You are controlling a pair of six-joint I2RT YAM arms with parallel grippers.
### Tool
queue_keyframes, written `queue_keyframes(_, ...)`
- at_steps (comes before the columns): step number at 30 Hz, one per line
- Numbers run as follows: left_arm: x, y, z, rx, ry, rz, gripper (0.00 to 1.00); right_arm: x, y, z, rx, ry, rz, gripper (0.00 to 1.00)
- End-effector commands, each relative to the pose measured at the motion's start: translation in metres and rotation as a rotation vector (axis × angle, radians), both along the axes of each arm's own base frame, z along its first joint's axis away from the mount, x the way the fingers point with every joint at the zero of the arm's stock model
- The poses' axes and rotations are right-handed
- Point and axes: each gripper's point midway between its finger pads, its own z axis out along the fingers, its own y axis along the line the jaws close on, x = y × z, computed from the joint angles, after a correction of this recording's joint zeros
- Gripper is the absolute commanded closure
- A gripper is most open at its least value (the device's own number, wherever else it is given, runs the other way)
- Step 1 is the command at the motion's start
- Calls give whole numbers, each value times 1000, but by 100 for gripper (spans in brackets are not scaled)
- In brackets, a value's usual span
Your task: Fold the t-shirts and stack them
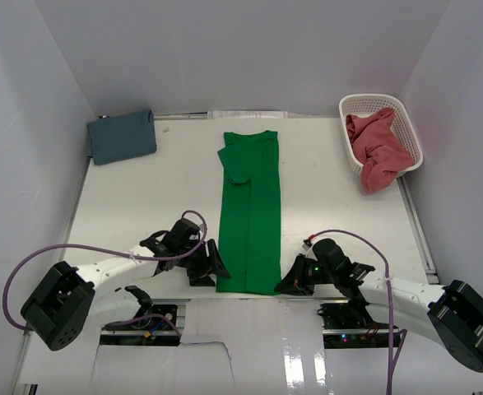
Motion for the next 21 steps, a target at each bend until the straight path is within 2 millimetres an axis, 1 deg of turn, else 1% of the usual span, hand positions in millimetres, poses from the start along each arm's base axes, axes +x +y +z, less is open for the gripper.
queue_keyframes(1,-16,32,-39,175,37,-3,30,-1,-1,-2,-12,-7,4,92)
queue_keyframes(7,-22,33,-41,169,51,-8,39,-1,-1,-3,-15,-5,3,92)
queue_keyframes(9,-24,32,-41,152,51,-8,49,0,-1,-2,-13,-8,3,92)
queue_keyframes(12,-27,32,-42,142,59,-12,57,-1,-1,-2,-13,-6,4,92)
queue_keyframes(14,-28,31,-42,135,64,-18,60,0,0,-1,-13,-10,5,92)
queue_keyframes(15,-29,31,-43,133,67,-23,64,0,0,-1,-15,-8,5,92)
queue_keyframes(18,-30,28,-43,123,72,-33,71,-1,0,-2,-18,-8,11,92)
queue_keyframes(19,-30,28,-43,121,74,-33,77,0,0,-2,-18,-9,10,92)
queue_keyframes(21,-30,26,-42,113,77,-41,84,-1,0,-1,-18,-7,15,92)
